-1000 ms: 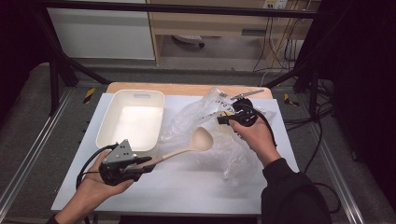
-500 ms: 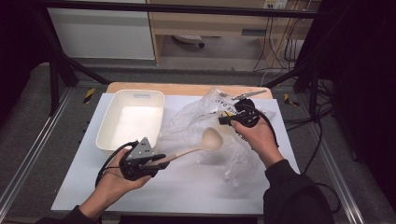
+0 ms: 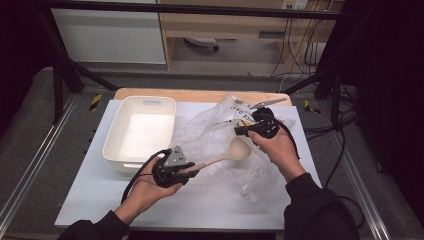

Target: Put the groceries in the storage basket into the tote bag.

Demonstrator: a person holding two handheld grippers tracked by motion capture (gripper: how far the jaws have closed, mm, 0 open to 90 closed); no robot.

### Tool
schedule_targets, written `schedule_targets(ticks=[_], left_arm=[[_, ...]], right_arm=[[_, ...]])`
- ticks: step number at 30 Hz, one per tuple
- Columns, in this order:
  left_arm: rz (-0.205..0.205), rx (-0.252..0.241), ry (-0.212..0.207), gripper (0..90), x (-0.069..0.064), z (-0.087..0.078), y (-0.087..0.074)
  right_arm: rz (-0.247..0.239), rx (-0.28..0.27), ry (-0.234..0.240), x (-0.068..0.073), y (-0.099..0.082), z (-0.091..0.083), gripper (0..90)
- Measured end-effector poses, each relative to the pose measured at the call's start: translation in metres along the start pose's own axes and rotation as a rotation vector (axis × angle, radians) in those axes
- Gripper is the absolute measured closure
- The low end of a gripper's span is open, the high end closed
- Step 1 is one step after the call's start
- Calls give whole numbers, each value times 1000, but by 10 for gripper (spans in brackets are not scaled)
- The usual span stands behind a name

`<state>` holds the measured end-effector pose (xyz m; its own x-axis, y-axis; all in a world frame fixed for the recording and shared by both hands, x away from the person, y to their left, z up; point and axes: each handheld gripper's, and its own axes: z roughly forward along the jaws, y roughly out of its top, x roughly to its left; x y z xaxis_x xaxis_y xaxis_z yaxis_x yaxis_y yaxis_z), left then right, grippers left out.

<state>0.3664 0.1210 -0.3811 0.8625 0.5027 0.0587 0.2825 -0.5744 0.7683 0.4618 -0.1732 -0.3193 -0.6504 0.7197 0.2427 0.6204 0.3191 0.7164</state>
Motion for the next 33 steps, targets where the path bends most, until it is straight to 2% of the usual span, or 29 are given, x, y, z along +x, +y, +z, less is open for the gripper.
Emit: schedule_targets(ticks=[4,8,19,22,30,33], left_arm=[[-2,-10,-10,689,2,10,1],[-12,8,-11,689,4,19,2],[-6,-50,-34,689,8,44,6],[-3,-51,-30,689,7,48,7],[-26,-50,-42,689,13,56,9],[-16,-54,-41,689,13,60,11]], right_arm=[[-5,2,3,1,-1,0,900],[-6,7,3,1,-3,1,900],[-16,13,13,6,-9,4,900],[-20,19,13,8,-12,7,900],[-14,29,25,11,-19,14,900],[-16,31,31,12,-20,16,900]])
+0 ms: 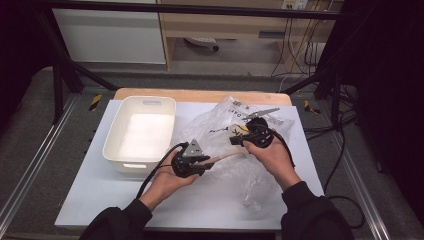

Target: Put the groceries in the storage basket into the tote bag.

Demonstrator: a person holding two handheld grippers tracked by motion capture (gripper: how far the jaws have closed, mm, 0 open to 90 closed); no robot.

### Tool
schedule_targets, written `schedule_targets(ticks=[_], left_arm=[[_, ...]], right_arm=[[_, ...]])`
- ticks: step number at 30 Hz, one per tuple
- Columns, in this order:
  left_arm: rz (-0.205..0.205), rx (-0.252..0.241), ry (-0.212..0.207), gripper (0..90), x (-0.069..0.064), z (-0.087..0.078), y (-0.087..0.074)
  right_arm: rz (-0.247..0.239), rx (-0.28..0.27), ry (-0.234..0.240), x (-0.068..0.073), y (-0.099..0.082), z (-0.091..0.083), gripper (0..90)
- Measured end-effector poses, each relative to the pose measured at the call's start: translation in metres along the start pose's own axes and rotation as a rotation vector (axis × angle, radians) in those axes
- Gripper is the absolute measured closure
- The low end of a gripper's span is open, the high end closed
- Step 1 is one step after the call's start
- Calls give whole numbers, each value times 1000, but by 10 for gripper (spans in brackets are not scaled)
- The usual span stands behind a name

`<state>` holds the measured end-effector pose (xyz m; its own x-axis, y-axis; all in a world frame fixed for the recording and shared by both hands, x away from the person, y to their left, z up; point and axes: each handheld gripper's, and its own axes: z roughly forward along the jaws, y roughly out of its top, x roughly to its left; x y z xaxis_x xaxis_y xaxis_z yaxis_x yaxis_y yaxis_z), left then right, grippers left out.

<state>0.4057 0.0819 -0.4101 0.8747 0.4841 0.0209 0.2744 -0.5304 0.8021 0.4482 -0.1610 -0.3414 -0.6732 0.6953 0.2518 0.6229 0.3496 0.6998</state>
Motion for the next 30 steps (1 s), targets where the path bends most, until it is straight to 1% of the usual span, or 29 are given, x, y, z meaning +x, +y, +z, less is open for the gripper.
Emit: schedule_targets(ticks=[2,4,5,9,14,21,25,30], left_arm=[[2,-5,-5,689,0,3,0],[12,-12,-5,689,-1,6,1],[9,-11,-7,689,0,8,1],[13,-7,2,689,1,15,4],[18,-27,5,689,4,21,7],[22,-20,4,689,4,30,10],[30,-25,7,689,3,34,11],[35,-31,5,688,5,39,11]], right_arm=[[-2,-1,3,1,-1,1,900],[-3,-1,5,2,-1,1,900],[-5,-3,7,2,-1,1,900],[-6,-2,11,3,-2,1,900],[-5,-4,15,3,-4,2,900],[-4,2,20,3,-7,5,900],[-7,8,24,4,-9,6,900],[-10,12,24,5,-11,7,900]])
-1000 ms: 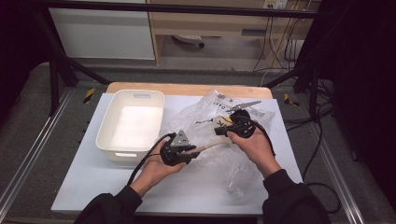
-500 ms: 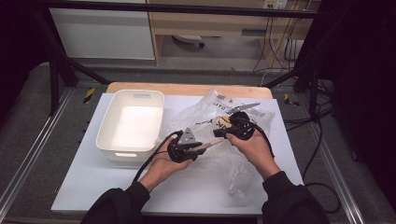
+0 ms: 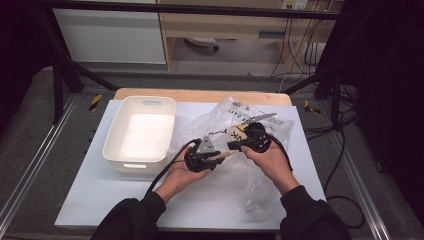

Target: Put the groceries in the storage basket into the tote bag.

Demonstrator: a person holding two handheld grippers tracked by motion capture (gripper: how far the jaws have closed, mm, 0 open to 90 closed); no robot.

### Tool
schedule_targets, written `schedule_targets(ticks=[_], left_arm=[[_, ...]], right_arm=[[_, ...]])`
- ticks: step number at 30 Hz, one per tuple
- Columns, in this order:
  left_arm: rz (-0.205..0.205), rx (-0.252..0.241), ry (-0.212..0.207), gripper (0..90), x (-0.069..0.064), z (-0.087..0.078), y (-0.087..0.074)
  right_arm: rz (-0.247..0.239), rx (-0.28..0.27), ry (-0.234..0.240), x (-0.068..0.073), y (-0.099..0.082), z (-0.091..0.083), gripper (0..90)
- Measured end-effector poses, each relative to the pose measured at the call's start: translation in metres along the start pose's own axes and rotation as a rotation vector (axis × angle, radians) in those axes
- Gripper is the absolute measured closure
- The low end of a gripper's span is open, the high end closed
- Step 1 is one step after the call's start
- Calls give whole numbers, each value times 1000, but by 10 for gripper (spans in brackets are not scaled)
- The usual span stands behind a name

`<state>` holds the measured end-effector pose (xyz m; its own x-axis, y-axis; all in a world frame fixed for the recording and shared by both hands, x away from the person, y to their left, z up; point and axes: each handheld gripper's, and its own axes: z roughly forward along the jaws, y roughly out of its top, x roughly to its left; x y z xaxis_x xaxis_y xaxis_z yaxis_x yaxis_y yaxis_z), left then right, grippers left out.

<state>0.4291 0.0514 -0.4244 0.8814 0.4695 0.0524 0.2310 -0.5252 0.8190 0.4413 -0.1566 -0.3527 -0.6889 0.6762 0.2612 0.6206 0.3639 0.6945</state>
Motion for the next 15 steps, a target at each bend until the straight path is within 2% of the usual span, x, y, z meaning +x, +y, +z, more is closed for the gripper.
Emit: schedule_targets(ticks=[15], left_arm=[[9,-9,1,688,6,8,1]], right_arm=[[-5,35,1,3,-9,5,900]])
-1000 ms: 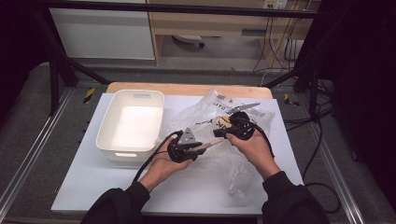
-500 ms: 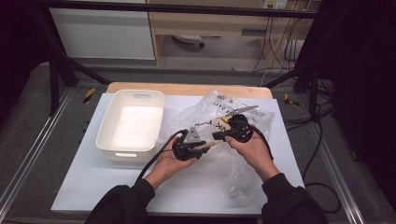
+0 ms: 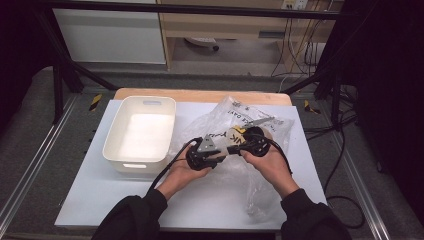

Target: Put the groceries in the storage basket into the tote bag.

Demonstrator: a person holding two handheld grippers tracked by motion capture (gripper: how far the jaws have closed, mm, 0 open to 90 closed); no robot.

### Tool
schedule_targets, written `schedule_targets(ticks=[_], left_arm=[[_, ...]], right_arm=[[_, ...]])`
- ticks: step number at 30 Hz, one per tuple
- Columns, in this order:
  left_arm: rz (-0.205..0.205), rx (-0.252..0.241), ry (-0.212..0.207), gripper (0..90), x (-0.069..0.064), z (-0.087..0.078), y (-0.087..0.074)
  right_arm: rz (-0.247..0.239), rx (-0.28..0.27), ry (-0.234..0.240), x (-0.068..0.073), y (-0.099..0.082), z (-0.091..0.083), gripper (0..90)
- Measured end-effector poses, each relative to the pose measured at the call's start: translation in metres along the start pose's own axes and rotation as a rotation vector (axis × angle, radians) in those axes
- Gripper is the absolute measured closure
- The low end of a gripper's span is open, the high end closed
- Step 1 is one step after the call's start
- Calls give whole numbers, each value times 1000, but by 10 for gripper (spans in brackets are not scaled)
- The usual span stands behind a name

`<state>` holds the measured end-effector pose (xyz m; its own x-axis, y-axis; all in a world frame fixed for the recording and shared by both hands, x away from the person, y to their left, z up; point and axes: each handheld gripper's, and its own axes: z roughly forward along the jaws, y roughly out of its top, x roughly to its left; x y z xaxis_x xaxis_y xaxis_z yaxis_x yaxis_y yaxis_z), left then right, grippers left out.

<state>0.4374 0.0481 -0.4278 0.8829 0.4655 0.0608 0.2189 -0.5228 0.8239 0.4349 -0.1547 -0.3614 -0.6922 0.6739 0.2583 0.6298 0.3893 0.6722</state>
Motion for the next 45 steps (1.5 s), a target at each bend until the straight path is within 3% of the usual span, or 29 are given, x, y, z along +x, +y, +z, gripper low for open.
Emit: schedule_targets(ticks=[22,45], left_arm=[[5,-27,8,688,9,19,1],[-9,-32,16,685,13,23,-3]], right_arm=[[-1,13,7,1,-6,7,900],[-2,21,8,1,-8,8,900]])
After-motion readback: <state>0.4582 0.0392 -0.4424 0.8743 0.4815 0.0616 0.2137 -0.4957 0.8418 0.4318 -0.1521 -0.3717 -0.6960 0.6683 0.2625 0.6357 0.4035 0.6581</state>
